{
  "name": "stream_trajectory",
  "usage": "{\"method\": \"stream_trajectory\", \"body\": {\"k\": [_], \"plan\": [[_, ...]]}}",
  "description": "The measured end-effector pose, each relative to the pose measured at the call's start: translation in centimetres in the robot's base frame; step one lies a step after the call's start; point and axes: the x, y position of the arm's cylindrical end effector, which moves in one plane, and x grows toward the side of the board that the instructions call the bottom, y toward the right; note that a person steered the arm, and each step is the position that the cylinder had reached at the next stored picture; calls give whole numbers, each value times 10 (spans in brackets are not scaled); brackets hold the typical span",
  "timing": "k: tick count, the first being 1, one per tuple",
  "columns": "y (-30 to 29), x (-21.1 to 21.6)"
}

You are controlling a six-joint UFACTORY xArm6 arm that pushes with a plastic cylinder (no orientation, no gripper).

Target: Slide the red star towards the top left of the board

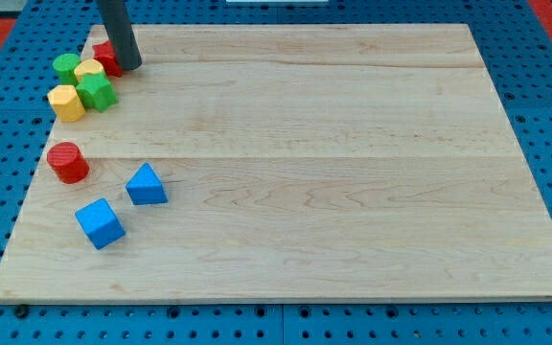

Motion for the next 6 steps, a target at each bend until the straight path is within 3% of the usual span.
{"method": "stream_trajectory", "body": {"k": [1,6], "plan": [[28,34],[32,8]]}}
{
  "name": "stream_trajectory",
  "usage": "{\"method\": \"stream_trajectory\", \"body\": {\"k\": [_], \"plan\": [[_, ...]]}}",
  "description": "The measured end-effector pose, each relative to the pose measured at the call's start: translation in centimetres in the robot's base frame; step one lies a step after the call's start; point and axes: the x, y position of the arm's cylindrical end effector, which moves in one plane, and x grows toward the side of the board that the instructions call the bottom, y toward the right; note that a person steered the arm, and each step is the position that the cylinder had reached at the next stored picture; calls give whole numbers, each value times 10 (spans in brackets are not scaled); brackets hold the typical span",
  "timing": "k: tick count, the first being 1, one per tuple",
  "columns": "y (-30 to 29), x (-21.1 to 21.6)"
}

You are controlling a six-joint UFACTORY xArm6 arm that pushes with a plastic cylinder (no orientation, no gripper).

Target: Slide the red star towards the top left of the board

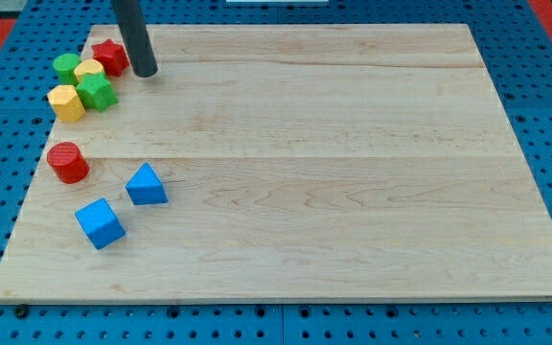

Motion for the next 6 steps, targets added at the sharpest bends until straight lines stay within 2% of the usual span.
{"method": "stream_trajectory", "body": {"k": [1,2,3,4,5,6], "plan": [[31,-20],[70,0],[40,31],[-4,37],[-41,26],[-42,-2]]}}
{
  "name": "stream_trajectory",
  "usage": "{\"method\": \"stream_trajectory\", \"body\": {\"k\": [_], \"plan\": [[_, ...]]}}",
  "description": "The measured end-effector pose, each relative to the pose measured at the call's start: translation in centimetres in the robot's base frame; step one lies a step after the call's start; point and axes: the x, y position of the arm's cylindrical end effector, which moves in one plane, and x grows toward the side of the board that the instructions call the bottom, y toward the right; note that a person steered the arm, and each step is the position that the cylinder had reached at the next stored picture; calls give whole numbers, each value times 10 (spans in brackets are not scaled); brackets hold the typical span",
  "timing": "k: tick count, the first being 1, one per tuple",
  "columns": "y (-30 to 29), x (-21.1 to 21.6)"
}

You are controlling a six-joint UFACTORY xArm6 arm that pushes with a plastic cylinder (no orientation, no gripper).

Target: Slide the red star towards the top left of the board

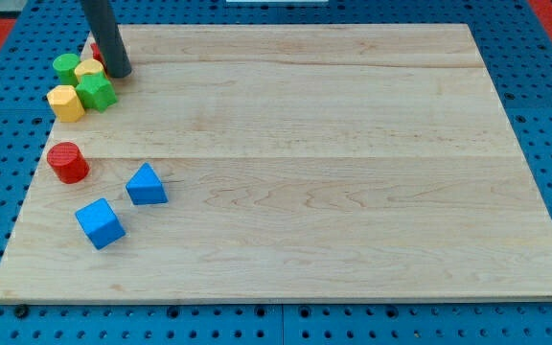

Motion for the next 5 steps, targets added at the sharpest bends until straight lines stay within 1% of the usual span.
{"method": "stream_trajectory", "body": {"k": [1,2,3,4,5], "plan": [[0,-25],[0,-39],[0,-73],[25,-66],[26,-38]]}}
